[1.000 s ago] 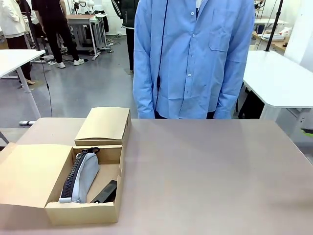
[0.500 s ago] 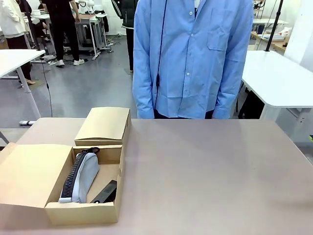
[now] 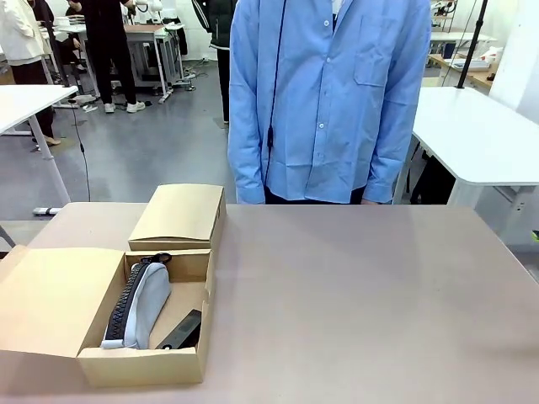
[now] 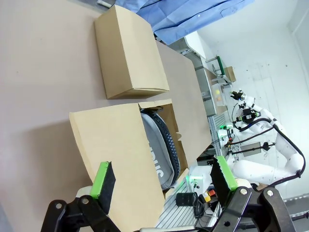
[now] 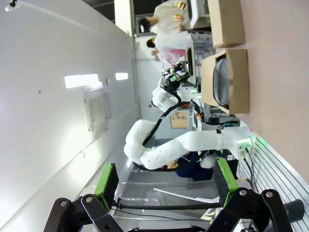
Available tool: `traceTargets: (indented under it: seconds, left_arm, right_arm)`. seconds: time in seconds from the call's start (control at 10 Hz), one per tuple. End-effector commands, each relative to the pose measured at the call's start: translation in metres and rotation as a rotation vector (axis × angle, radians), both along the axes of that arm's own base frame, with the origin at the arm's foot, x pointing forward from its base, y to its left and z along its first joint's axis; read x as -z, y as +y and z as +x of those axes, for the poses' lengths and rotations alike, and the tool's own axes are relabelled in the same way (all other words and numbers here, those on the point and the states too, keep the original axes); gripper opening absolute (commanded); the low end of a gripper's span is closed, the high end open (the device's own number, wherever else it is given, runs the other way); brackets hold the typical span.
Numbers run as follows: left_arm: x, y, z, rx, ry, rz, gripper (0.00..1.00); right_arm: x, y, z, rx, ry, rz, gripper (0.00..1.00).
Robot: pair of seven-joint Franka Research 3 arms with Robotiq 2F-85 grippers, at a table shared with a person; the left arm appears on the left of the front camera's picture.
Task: Place items inside the box.
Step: Pick up a Pencil pouch or Stapler and place it inside the Mailer Box closest to the robot.
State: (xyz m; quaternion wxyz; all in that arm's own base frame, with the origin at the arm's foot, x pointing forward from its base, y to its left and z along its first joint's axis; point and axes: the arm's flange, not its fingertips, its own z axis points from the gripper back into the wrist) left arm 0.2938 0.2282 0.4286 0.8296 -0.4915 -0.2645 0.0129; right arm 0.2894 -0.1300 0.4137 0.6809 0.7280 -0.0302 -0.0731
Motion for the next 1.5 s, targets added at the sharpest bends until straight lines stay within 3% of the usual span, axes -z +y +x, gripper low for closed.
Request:
traceTargets:
  seconds: [0.0,0.1,0.2,0.3,0.4,0.5,0.6,0.7,0.8,0.9,1.0,1.1,1.4]
  left_arm:
    - [0.0,0.0,0.0,0.0,0.0,0.0,1.0]
    - [-0.012,-0.015,0.009,-0.01,-0.272,0.192,1.0]
    - [-0.022,-0.029,0.02,-0.033,-0.702,0.267,1.0]
    - [-0.028,-0.046,0.026,-0.017,-0.946,0.387,1.0]
    - [-0.03,-0.063,0.028,0.003,-1.075,0.448,1.0]
    - [-0.028,-0.08,0.027,0.079,-1.143,0.462,1.0]
    - [-0.029,-0.094,0.026,0.195,-1.146,0.473,1.0]
    - [-0.038,-0.106,0.032,0.257,-0.894,0.473,1.0]
    - [-0.048,-0.084,0.03,0.197,-0.814,0.407,1.0]
    - [-0.048,-0.084,0.03,0.197,-0.814,0.407,1.0]
    - [-0.048,-0.098,0.035,0.259,-0.882,0.45,1.0]
    - [-0.025,-0.094,0.045,0.341,-1.134,0.607,1.0]
    - [0.006,-0.007,0.05,0.276,-1.004,0.848,1.0]
  right_arm:
    - [-0.006,0.001,-0.003,0.007,0.023,0.017,1.0]
    - [-0.006,0.001,-0.003,0.007,0.023,0.017,1.0]
    - [-0.006,0.001,-0.003,0.007,0.023,0.017,1.0]
    - [-0.006,0.001,-0.003,0.007,0.023,0.017,1.0]
    - [-0.006,0.001,-0.003,0.007,0.023,0.017,1.0]
    - [-0.006,0.001,-0.003,0.007,0.023,0.017,1.0]
    - [-0.006,0.001,-0.003,0.007,0.023,0.017,1.0]
    - [-0.006,0.001,-0.003,0.007,0.023,0.017,1.0]
    - [-0.006,0.001,-0.003,0.007,0.023,0.017,1.0]
    - [-0.006,0.001,-0.003,0.007,0.023,0.017,1.0]
    - [-0.006,0.001,-0.003,0.007,0.023,0.017,1.0]
    - [-0.006,0.001,-0.003,0.007,0.023,0.017,1.0]
    - [-0.006,0.001,-0.003,0.007,0.023,0.017,1.0]
